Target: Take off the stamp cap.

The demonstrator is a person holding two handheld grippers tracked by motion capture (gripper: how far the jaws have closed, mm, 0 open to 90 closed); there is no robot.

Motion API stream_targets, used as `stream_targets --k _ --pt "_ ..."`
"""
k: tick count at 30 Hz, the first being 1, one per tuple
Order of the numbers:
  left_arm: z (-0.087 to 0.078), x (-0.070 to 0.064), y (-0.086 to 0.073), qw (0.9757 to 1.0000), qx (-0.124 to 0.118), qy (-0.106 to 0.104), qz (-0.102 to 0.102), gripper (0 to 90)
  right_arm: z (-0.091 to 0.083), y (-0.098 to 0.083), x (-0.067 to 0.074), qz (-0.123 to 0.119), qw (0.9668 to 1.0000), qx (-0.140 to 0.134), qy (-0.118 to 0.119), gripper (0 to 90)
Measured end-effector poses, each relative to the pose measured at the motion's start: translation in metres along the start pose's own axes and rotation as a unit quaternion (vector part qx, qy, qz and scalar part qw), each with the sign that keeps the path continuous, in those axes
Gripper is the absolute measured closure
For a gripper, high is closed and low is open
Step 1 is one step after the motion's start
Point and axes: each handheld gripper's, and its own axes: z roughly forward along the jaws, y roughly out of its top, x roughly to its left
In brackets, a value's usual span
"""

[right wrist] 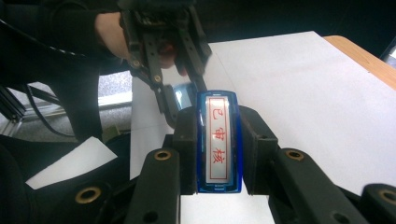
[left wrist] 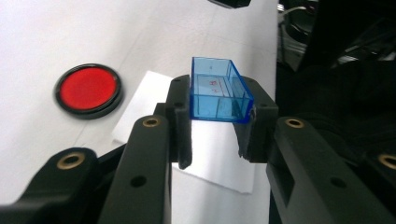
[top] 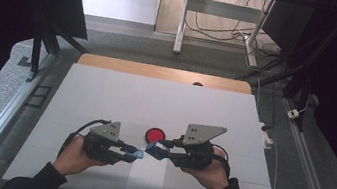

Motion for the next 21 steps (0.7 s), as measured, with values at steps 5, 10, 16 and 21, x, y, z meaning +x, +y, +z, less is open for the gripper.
stream_targets --k 5,10,16,21 --pt "-0.010 -0.007 -0.009 0.9990 -0.005 0.037 -0.023 68.9 0.000 0.000 0.000 -0.001 1.0000 0.000 -0.005 71.6" --pt "-0.020 -0.012 -0.017 0.9967 -0.007 0.063 -0.050 68.9 0.000 0.000 0.001 -0.003 1.0000 0.000 -0.008 71.6" --pt "-0.034 -0.018 -0.028 0.9926 -0.014 0.092 -0.078 68.9 0.000 -0.001 0.000 0.001 0.9999 0.003 -0.015 71.5" --pt "-0.042 -0.022 -0.041 0.9894 -0.013 0.109 -0.095 68.9 0.000 -0.001 -0.001 0.008 0.9998 0.000 -0.018 71.5"
